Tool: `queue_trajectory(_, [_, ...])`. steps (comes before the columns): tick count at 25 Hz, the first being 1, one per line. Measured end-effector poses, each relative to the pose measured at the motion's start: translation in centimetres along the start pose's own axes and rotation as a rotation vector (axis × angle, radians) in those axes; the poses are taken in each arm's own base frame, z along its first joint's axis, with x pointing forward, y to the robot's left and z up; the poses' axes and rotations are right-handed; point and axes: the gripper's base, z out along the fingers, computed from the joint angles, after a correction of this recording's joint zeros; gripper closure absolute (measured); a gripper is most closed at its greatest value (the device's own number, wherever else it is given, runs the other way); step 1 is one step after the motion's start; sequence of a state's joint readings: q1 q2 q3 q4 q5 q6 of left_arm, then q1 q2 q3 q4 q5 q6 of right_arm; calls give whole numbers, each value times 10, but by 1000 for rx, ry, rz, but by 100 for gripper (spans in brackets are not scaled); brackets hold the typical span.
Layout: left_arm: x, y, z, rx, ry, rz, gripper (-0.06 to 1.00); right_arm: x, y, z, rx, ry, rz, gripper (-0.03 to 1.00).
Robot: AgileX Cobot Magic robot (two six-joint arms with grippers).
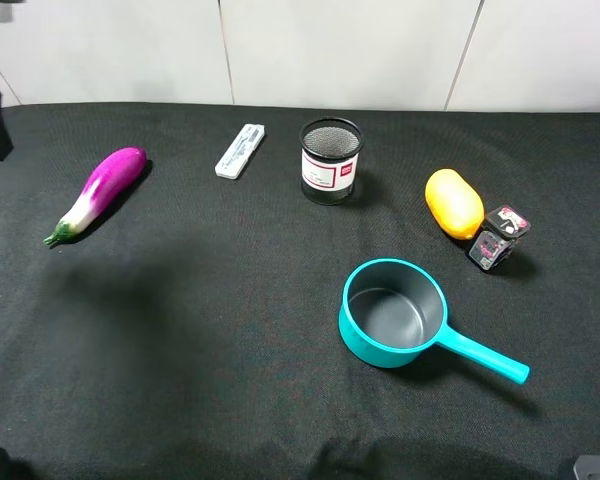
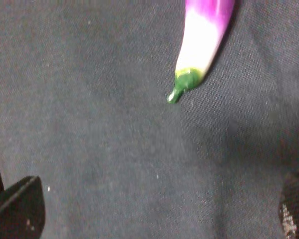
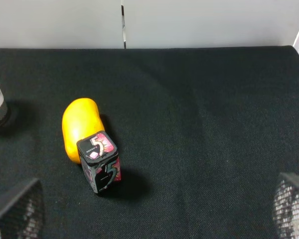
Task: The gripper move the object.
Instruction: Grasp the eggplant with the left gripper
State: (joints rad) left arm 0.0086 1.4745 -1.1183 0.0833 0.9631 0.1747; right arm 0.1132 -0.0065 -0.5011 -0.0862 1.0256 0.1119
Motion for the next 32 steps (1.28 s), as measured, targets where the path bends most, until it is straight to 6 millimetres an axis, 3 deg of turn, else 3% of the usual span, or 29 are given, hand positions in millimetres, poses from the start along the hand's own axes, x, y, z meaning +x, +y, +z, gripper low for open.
queue_trajectory(8, [-23,0,43,29,27,0,-5,0,0,0,0,0,0,27])
queue_trajectory(21, [-43,-6,115,80,50,-20,-5,0,0,0,0,0,0,27])
queue_trajectory(32, [-71,-5,151,96,40,-19,-5,0,0,0,0,0,0,27])
